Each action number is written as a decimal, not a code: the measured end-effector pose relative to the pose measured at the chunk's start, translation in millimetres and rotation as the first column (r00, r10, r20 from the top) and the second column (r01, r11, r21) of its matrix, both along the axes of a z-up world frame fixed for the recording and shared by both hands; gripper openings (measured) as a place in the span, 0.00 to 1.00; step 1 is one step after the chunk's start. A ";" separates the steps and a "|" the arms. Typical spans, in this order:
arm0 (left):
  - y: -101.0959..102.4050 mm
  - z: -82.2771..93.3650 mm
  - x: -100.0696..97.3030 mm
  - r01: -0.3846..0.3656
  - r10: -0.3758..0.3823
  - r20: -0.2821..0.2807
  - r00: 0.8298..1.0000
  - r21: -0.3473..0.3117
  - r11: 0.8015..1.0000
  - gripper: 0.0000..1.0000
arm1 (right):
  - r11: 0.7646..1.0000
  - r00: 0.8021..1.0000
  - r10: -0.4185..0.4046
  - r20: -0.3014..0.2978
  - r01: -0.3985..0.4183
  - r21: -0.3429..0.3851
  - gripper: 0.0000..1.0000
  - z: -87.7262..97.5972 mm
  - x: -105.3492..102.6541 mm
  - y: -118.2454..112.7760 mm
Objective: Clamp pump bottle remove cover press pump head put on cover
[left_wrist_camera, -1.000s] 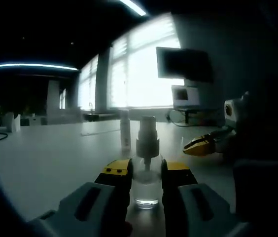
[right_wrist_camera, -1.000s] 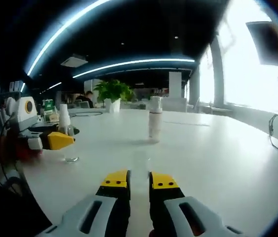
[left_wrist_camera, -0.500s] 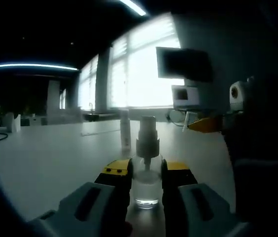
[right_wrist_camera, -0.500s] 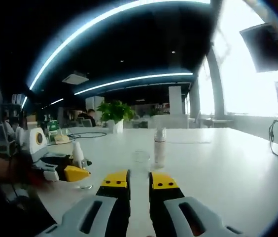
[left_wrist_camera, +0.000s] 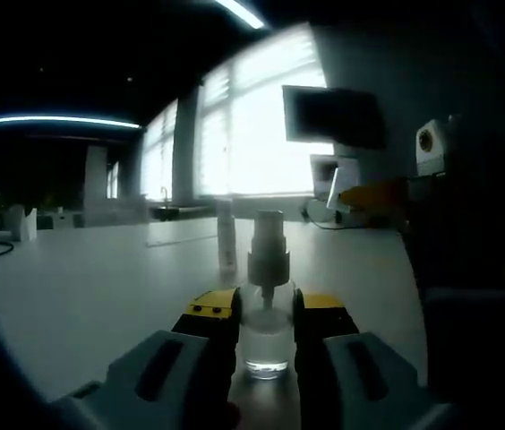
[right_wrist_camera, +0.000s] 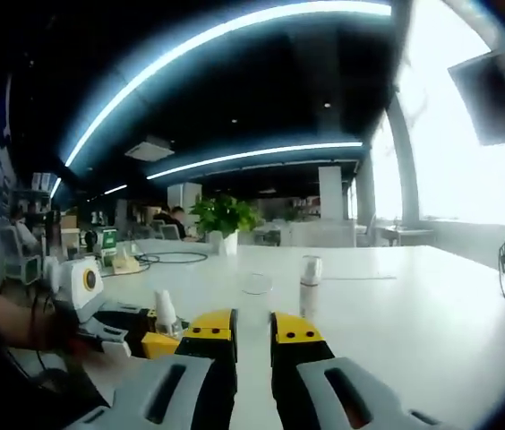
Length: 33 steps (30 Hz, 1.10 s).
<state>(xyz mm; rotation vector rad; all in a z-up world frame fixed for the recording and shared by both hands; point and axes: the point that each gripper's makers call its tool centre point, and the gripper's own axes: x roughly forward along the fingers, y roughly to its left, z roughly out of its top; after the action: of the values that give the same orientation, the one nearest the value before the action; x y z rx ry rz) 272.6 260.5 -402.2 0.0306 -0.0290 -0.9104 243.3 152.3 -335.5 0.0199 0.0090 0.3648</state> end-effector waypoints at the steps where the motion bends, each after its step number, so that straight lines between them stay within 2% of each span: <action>1: -0.6 0.0 -0.7 0.004 -0.004 0.000 1.000 0.000 1.000 0.15 | 1.000 1.000 0.007 0.004 -0.007 -0.005 0.09 1.3 -0.4 3.6; 5: -1.5 0.3 -2.3 0.004 -0.004 0.002 1.000 0.002 1.000 0.15 | 0.999 0.999 0.039 0.009 -0.039 -0.029 0.09 9.0 1.2 12.9; 9: -1.6 0.3 -2.5 0.005 -0.005 0.005 1.000 0.003 1.000 0.15 | 0.997 0.997 0.077 0.006 -0.077 -0.012 0.09 14.3 0.8 24.3; 13: -1.6 0.3 -2.9 0.005 -0.005 0.006 1.000 0.004 1.000 0.15 | 0.994 0.995 0.102 0.012 -0.102 -0.027 0.09 17.0 0.0 36.8; 20: -1.9 0.5 -3.6 0.006 -0.006 0.007 1.000 0.005 1.000 0.15 | 0.992 0.992 0.121 0.018 -0.121 -0.023 0.09 25.3 1.1 47.4; 25: -1.7 0.6 -3.6 0.007 -0.007 0.008 1.000 0.005 1.000 0.15 | 0.984 0.985 0.173 0.008 -0.173 -0.045 0.09 22.8 -0.2 71.4; 33: -1.2 0.1 -3.1 0.006 -0.006 0.007 1.000 0.005 1.000 0.15 | 0.976 0.978 0.209 0.002 -0.209 -0.058 0.09 20.6 -0.2 87.3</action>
<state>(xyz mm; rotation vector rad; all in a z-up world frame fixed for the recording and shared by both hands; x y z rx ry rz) 269.6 259.3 -402.1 0.0384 -0.0334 -0.9167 243.1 239.6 -314.9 -0.0400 0.0139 0.5752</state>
